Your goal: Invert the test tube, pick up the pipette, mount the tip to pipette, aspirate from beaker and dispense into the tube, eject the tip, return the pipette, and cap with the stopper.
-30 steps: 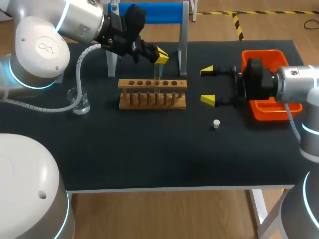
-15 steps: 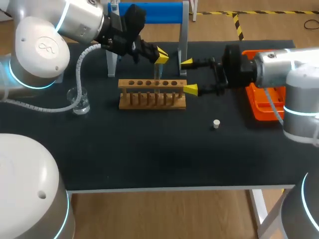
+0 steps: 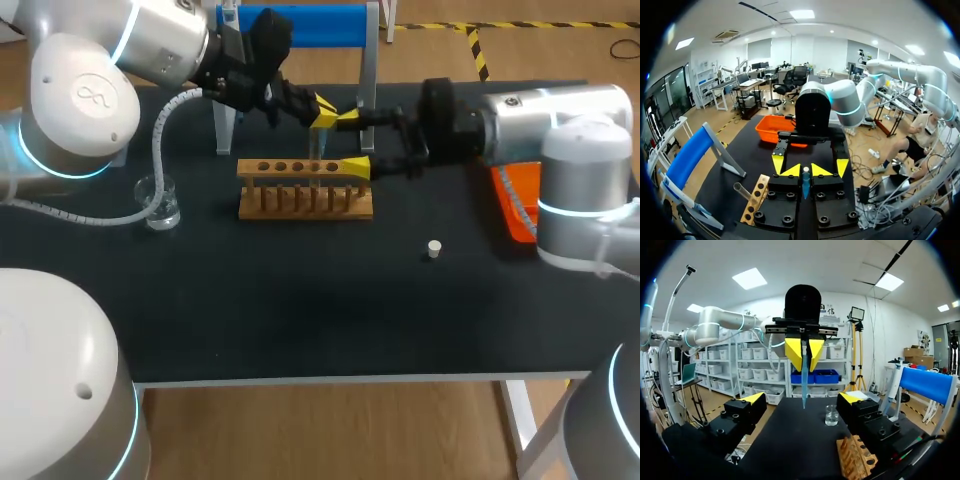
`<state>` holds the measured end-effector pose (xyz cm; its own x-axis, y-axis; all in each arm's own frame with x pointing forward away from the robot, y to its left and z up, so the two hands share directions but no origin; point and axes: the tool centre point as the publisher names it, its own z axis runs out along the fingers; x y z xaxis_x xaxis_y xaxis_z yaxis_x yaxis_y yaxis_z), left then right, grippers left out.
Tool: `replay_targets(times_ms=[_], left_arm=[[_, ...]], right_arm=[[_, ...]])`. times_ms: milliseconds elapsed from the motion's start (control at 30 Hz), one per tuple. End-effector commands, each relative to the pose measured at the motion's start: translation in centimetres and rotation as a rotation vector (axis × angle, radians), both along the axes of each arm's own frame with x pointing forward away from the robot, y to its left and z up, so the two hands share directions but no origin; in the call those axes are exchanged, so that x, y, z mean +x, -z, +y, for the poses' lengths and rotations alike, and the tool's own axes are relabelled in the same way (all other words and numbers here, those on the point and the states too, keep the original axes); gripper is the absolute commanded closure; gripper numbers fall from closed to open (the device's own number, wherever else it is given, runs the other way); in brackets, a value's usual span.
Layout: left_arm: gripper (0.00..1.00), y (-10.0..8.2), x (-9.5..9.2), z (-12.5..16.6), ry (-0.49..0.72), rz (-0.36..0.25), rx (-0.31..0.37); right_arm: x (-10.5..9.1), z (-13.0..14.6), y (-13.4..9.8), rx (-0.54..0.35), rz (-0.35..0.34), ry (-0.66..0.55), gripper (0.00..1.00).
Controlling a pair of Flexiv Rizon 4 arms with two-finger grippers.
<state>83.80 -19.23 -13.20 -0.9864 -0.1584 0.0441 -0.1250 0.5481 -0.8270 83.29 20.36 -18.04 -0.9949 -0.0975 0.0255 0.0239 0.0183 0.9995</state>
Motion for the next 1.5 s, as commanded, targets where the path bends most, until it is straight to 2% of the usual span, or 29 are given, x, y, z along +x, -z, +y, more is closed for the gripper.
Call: replay_targets(times_ms=[33,433,600,800,1067,1167,1500], left_arm=[[1.00,-0.1,0.0,0.0,0.000,0.002,0.004],[1.00,-0.1,0.0,0.0,0.000,0.002,0.004],[1.00,-0.1,0.0,0.0,0.000,0.002,0.004],[1.00,-0.1,0.0,0.0,0.000,0.002,0.004],[1.00,-0.1,0.0,0.0,0.000,0.002,0.004],[1.00,-0.1,0.0,0.0,0.000,0.002,0.004],[1.00,-0.1,0.0,0.0,0.000,0.002,0.004]], right_arm=[[0.0,0.5,0.0,0.008,-0.005,-0.007,0.08],[-0.5,1.4,-0.4,0.028,-0.016,-0.013,0.18],[-0.4,2.0,-0.4,0.036,-0.008,-0.018,0.27],[-0.4,2.6,-0.6,0.041,-0.009,-0.028,0.31],[-0.4,3.0,-0.8,0.041,-0.014,-0.036,0.43],[-0.4,3.2,-0.9,0.040,-0.015,-0.039,0.50],[-0.5,3.3,-1.1,0.038,-0.021,-0.045,0.58]])
